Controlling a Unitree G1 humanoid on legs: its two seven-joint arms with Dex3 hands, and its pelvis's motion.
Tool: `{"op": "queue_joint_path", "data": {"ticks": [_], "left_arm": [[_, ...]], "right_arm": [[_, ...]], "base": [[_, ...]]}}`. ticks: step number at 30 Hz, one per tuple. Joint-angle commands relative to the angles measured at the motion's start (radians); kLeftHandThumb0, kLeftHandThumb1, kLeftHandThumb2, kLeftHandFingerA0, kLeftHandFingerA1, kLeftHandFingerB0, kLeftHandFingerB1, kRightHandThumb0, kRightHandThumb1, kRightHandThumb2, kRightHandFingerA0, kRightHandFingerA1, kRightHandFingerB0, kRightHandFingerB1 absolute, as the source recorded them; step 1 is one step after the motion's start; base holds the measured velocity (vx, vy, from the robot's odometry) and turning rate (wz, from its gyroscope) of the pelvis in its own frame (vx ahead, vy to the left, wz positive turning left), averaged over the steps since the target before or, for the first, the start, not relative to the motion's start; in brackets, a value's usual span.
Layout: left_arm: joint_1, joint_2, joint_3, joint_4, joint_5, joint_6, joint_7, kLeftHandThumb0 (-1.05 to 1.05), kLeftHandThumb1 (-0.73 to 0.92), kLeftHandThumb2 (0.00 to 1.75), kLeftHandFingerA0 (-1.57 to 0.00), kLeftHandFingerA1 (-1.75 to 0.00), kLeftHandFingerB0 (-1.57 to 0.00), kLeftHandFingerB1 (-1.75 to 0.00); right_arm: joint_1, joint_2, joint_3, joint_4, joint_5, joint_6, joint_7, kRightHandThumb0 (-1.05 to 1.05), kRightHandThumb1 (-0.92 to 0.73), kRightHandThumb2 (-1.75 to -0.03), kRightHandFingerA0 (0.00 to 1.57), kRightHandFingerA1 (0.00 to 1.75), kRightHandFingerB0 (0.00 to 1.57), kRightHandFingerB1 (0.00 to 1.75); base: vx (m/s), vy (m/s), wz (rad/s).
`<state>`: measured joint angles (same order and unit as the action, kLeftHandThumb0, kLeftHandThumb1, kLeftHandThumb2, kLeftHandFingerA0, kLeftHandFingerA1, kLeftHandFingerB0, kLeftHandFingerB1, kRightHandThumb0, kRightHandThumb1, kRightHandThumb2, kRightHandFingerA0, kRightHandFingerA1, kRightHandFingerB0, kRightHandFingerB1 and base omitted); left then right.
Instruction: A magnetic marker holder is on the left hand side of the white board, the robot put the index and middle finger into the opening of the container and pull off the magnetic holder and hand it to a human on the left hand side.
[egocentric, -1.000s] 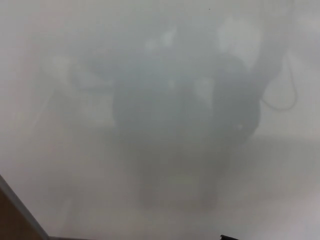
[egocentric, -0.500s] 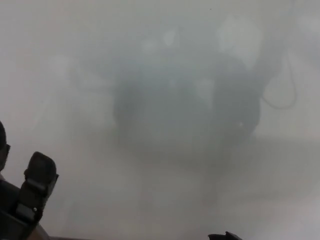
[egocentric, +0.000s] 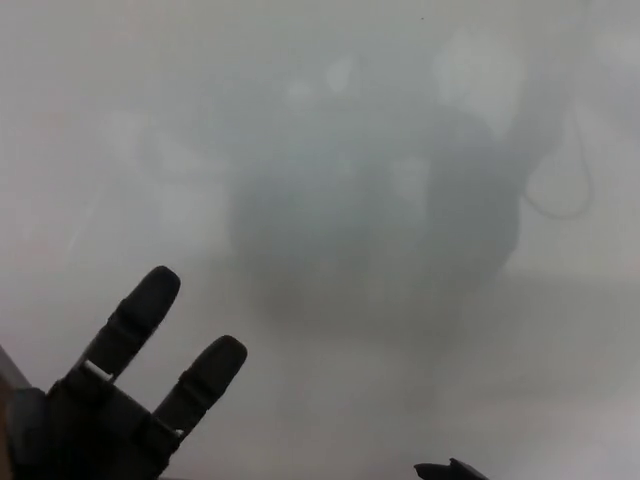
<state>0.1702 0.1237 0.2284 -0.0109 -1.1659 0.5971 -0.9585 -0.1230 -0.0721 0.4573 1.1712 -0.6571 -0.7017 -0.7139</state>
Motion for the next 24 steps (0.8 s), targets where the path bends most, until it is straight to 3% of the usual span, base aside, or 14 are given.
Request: {"op": "queue_joint_path", "data": {"ticks": [1, 2, 3, 5, 8, 9, 11, 14, 16, 17, 19, 20, 23, 24], "left_arm": [[-0.02, 0.106, -0.402, 0.477, 0.988, -0.674, 0.485, -0.73, 0.49, 0.82, -0.26, -0.48, -0.21, -0.4], [-0.02, 0.106, -0.402, 0.477, 0.988, -0.674, 0.485, -0.73, 0.49, 0.82, -0.26, -0.48, -0.21, -0.4], [-0.027, 0.095, -0.406, 0.522, 0.964, -0.668, 0.481, -0.69, 0.59, 0.59, -0.54, -0.44, -0.28, -0.3], [-0.036, 0.091, -0.414, 0.568, 0.96, -0.684, 0.487, -0.74, 0.49, 0.86, -0.55, -0.58, -0.19, -0.41], [-0.061, 0.091, -0.433, 0.625, 0.962, -0.709, 0.501, -0.83, 0.53, 0.85, -0.61, -0.61, -0.21, -0.4], [-0.071, 0.091, -0.439, 0.639, 0.958, -0.701, 0.51, -0.72, 0.58, 0.59, -0.59, -0.46, -0.25, -0.29], [-0.081, 0.09, -0.444, 0.663, 0.95, -0.7, 0.518, -0.82, 0.52, 0.85, -0.63, -0.59, -0.19, -0.39], [-0.092, 0.088, -0.452, 0.707, 0.945, -0.733, 0.516, -0.8, 0.51, 0.86, -0.62, -0.6, -0.22, -0.41], [-0.086, 0.087, -0.459, 0.719, 0.944, -0.739, 0.517, -0.85, 0.53, 0.85, -0.64, -0.61, -0.2, -0.39], [-0.087, 0.087, -0.467, 0.732, 0.946, -0.749, 0.519, -0.73, 0.6, 0.59, -0.64, -0.51, -0.24, -0.29], [-0.097, 0.083, -0.465, 0.745, 0.938, -0.751, 0.525, -0.82, 0.51, 0.84, -0.69, -0.62, -0.2, -0.4], [-0.1, 0.082, -0.467, 0.758, 0.938, -0.76, 0.534, -0.73, 0.58, 0.58, -0.78, -0.56, -0.27, -0.29], [-0.102, 0.084, -0.481, 0.784, 0.953, -0.789, 0.557, -0.72, 0.58, 0.59, -0.65, -0.5, -0.26, -0.29], [-0.102, 0.085, -0.489, 0.796, 0.963, -0.805, 0.569, -0.74, 0.47, 0.85, -0.51, -0.57, -0.21, -0.42]], "right_arm": [[-0.003, -0.005, -0.087, 0.026, 0.135, -0.098, 0.115, -0.46, -0.66, -0.59, 0.79, 0.66, 0.39, 0.49], [-0.003, -0.005, -0.087, 0.026, 0.135, -0.098, 0.115, -0.46, -0.66, -0.59, 0.79, 0.66, 0.39, 0.49], [0.003, -0.006, -0.089, 0.024, 0.135, -0.1, 0.114, -0.47, -0.65, -0.59, 0.79, 0.66, 0.4, 0.48], [0.005, -0.005, -0.092, 0.024, 0.136, -0.101, 0.114, -0.48, -0.66, -0.59, 0.79, 0.64, 0.4, 0.47], [0.0, -0.005, -0.099, 0.026, 0.136, -0.096, 0.114, -0.48, -0.66, -0.6, 0.79, 0.64, 0.4, 0.47], [-0.001, -0.005, -0.101, 0.026, 0.134, -0.095, 0.11, -0.51, -0.52, -0.86, 0.76, 0.72, 0.36, 0.57], [0.0, -0.005, -0.102, 0.026, 0.131, -0.095, 0.107, -0.51, -0.51, -0.85, 0.76, 0.73, 0.35, 0.57], [0.003, -0.005, -0.106, 0.025, 0.129, -0.094, 0.111, -0.5, -0.51, -0.85, 0.76, 0.73, 0.36, 0.57], [0.015, -0.006, -0.105, 0.024, 0.122, -0.095, 0.107, -0.51, -0.52, -0.86, 0.76, 0.73, 0.36, 0.57], [0.02, -0.009, -0.105, 0.023, 0.12, -0.095, 0.108, -0.51, -0.52, -0.86, 0.75, 0.73, 0.35, 0.57], [0.013, -0.01, -0.105, 0.026, 0.115, -0.097, 0.106, -0.5, -0.52, -0.85, 0.76, 0.74, 0.36, 0.57], [0.012, -0.01, -0.103, 0.027, 0.109, -0.097, 0.102, -0.5, -0.52, -0.85, 0.76, 0.73, 0.36, 0.57], [0.013, -0.005, -0.103, 0.028, 0.107, -0.09, 0.104, -0.5, -0.52, -0.86, 0.76, 0.74, 0.37, 0.57], [0.014, -0.004, -0.102, 0.029, 0.105, -0.089, 0.104, -0.5, -0.52, -0.85, 0.76, 0.74, 0.37, 0.57]], "base": [[0.0, 0.0, 0.0], [0.0, 0.0, 0.0], [0.0, 0.0, 0.0], [0.0, 0.0, 0.0], [0.0, 0.0, 0.0], [0.0, 0.0, 0.0], [0.0, 0.0, 0.0], [0.0, 0.0, 0.0], [0.0, 0.0, 0.0], [0.0, 0.0, 0.0], [0.0, 0.0, 0.0], [0.0, 0.0, 0.0], [0.0, 0.0, 0.0], [0.0, 0.0, 0.0]]}}
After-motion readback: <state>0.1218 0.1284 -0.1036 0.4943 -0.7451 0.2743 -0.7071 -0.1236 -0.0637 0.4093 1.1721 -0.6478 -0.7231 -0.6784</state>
